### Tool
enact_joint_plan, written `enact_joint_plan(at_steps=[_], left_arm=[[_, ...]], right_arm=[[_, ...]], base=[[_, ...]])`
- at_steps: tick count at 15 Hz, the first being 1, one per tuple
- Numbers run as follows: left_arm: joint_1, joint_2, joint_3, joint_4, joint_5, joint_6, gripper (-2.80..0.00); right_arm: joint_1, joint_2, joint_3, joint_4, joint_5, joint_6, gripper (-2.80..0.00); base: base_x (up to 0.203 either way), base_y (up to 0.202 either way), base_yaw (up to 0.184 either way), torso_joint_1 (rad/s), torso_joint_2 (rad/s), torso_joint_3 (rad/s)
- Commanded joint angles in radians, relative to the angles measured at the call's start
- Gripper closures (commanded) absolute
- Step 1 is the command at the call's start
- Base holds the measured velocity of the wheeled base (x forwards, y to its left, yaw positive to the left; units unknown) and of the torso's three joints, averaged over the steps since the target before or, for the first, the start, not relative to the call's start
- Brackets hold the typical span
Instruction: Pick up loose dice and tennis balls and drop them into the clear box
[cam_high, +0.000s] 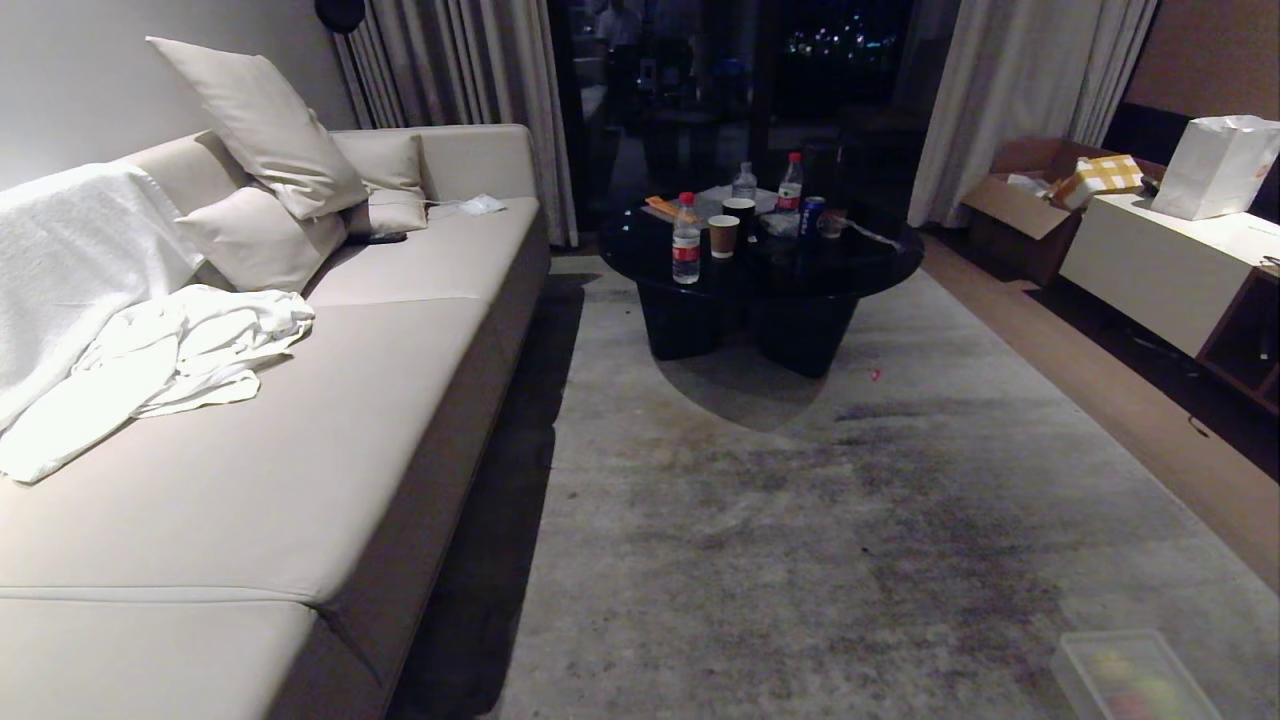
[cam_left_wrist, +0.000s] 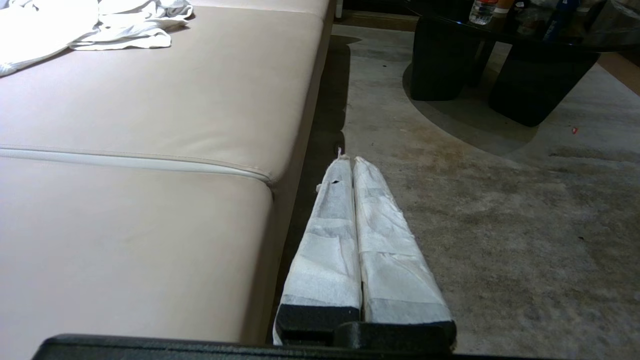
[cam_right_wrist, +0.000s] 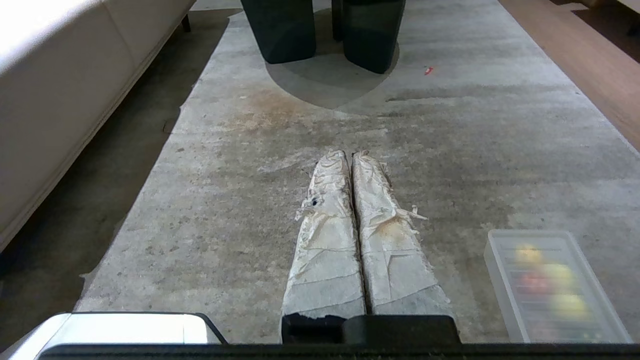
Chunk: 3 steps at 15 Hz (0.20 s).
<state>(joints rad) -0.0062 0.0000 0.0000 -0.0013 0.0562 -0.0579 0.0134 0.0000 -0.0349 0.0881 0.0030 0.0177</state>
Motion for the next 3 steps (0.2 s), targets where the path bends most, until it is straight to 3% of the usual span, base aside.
enact_joint_plan(at_steps=[1, 3], left_arm=[[0.0, 0.002, 0.002, 0.0, 0.001, 0.0, 0.0], [0.0, 0.002, 0.002, 0.0, 0.001, 0.0, 0.0]], right_arm=[[0.0, 0.002, 0.001, -0.001, 0.0, 0.003, 0.0], [0.0, 0.002, 0.001, -0.001, 0.0, 0.01, 0.0]], base=[[0.0, 0.0, 0.0, 0.0, 0.0, 0.0], [0.0, 0.0, 0.0, 0.0, 0.0, 0.0]])
